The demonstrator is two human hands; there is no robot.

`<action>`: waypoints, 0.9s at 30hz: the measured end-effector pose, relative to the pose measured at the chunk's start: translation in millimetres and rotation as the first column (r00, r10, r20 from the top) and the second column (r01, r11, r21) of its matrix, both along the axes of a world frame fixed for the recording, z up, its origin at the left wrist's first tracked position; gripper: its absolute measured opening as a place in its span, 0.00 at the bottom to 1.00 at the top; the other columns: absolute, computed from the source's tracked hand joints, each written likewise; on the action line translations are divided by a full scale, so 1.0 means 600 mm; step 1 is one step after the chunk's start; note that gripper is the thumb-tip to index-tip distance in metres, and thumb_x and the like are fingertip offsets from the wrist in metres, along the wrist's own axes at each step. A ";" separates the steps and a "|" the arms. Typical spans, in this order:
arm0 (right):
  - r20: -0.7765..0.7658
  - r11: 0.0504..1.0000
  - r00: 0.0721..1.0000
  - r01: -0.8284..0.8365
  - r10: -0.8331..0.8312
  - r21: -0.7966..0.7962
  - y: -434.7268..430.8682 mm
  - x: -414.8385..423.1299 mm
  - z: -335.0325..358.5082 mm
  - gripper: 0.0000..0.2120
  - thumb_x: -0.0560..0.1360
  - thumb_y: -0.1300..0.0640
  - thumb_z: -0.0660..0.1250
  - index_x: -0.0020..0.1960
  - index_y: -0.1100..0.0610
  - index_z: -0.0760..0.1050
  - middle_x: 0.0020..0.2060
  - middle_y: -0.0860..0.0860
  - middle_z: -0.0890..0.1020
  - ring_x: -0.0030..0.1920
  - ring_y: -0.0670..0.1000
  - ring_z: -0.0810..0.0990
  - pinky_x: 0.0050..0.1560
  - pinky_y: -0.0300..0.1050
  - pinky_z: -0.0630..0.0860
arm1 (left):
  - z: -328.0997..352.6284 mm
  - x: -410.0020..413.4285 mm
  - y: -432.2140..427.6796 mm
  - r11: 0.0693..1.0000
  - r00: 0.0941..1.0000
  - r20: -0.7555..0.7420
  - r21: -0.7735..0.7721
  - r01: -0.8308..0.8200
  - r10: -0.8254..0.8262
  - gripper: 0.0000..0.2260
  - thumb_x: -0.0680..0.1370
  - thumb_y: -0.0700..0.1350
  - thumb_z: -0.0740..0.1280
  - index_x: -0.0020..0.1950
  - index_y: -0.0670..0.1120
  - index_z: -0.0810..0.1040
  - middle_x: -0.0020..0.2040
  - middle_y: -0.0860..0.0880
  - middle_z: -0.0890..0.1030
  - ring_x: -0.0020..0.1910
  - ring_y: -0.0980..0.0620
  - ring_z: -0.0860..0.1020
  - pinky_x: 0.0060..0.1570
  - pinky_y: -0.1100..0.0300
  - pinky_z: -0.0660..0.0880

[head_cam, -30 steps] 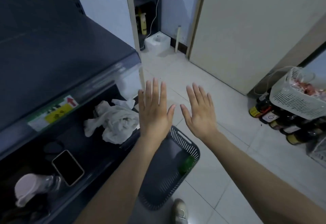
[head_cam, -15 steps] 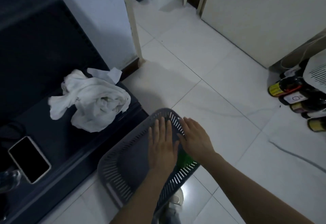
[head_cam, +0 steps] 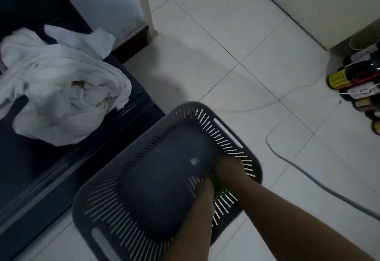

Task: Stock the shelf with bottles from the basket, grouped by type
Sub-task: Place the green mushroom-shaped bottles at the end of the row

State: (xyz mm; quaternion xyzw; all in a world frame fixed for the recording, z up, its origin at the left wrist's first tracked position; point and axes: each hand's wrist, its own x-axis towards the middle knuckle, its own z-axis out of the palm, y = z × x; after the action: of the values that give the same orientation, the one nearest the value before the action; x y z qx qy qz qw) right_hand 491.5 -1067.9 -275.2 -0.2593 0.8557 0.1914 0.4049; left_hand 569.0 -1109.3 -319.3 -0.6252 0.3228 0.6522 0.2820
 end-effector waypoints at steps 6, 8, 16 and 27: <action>0.117 0.984 0.993 -0.005 -0.016 0.179 -0.018 -0.007 -0.026 0.17 0.78 0.54 0.58 0.65 0.56 0.73 0.64 0.52 0.76 0.65 0.54 0.73 0.60 0.49 0.71 | -0.008 -0.013 -0.007 0.979 0.987 -0.003 0.132 -0.157 0.159 0.12 0.78 0.41 0.63 0.60 0.37 0.75 0.47 0.41 0.80 0.38 0.47 0.78 0.34 0.57 0.76; 0.143 0.980 0.987 0.048 -0.076 0.192 -0.018 -0.009 -0.029 0.18 0.78 0.53 0.58 0.66 0.56 0.72 0.65 0.53 0.75 0.65 0.54 0.72 0.59 0.48 0.71 | -0.006 -0.014 -0.008 0.969 0.983 0.011 0.162 -0.185 0.185 0.14 0.78 0.40 0.63 0.62 0.36 0.74 0.45 0.41 0.79 0.38 0.47 0.78 0.31 0.56 0.77; 0.418 0.917 0.819 0.314 -0.393 0.247 -0.032 -0.032 -0.043 0.24 0.77 0.47 0.58 0.69 0.59 0.68 0.67 0.57 0.71 0.64 0.56 0.73 0.64 0.51 0.70 | 0.007 0.009 -0.050 0.995 0.996 -0.059 0.082 -0.061 0.066 0.12 0.80 0.38 0.57 0.62 0.39 0.72 0.57 0.41 0.78 0.38 0.50 0.76 0.26 0.63 0.76; 0.497 0.702 0.515 0.627 -0.698 0.336 -0.018 -0.032 -0.063 0.19 0.82 0.51 0.51 0.67 0.61 0.65 0.42 0.52 0.73 0.42 0.51 0.74 0.35 0.42 0.70 | -0.036 0.058 -0.102 0.963 0.929 -0.256 -0.049 0.265 -0.268 0.18 0.79 0.30 0.56 0.64 0.44 0.73 0.58 0.43 0.77 0.45 0.51 0.78 0.39 0.64 0.77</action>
State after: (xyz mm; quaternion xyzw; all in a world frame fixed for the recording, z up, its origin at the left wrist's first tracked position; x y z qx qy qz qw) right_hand 472.1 -1078.4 -312.8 0.0648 0.7053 -0.0202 0.7056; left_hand 603.7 -1170.2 -340.7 -0.4864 0.4434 0.6821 0.3186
